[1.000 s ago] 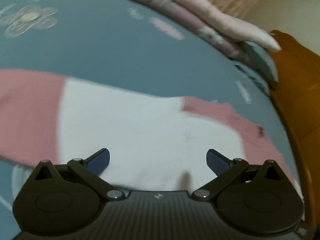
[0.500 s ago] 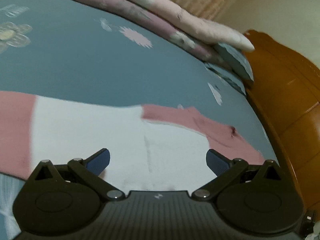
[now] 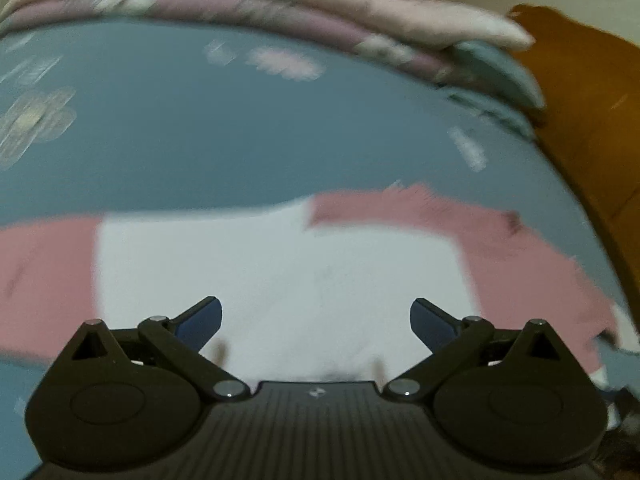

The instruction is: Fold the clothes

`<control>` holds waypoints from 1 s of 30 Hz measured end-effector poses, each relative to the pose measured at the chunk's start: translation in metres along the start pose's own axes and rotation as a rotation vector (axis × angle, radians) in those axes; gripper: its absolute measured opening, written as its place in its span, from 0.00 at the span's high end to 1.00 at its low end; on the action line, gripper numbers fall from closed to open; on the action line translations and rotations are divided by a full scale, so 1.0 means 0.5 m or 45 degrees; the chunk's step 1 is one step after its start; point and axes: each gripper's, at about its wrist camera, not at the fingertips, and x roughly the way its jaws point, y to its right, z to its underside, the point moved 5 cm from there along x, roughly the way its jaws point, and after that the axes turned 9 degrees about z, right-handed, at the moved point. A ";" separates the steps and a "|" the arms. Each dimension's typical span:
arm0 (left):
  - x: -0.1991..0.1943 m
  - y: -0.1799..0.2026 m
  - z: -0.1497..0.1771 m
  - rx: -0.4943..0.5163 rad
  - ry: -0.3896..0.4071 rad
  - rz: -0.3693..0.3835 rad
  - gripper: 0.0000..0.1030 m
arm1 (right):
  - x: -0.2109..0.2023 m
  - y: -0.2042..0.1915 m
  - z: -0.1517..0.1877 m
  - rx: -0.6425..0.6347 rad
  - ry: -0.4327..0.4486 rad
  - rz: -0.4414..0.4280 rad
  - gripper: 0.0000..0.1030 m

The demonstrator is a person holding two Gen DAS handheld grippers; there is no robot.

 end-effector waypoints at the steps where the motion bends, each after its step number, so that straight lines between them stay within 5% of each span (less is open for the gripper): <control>1: 0.016 0.019 -0.015 0.003 0.012 0.031 0.03 | 0.001 0.000 0.000 0.002 -0.001 -0.001 0.00; 4: 0.095 0.060 -0.043 0.001 -0.003 0.096 0.03 | 0.002 0.001 0.000 0.006 -0.005 -0.006 0.00; 9: 0.228 0.061 -0.032 0.085 -0.065 -0.122 0.03 | -0.001 0.001 0.001 0.002 -0.012 -0.009 0.00; 20: 0.331 0.068 -0.064 0.180 -0.022 -0.328 0.01 | -0.001 0.000 0.001 -0.004 -0.015 -0.021 0.00; 24: 0.292 0.100 -0.061 0.187 -0.030 -0.278 0.01 | -0.004 0.002 0.000 0.004 -0.022 -0.022 0.00; 30: 0.264 0.204 0.003 0.288 -0.139 -0.078 0.01 | -0.013 -0.002 0.002 0.006 -0.023 -0.024 0.00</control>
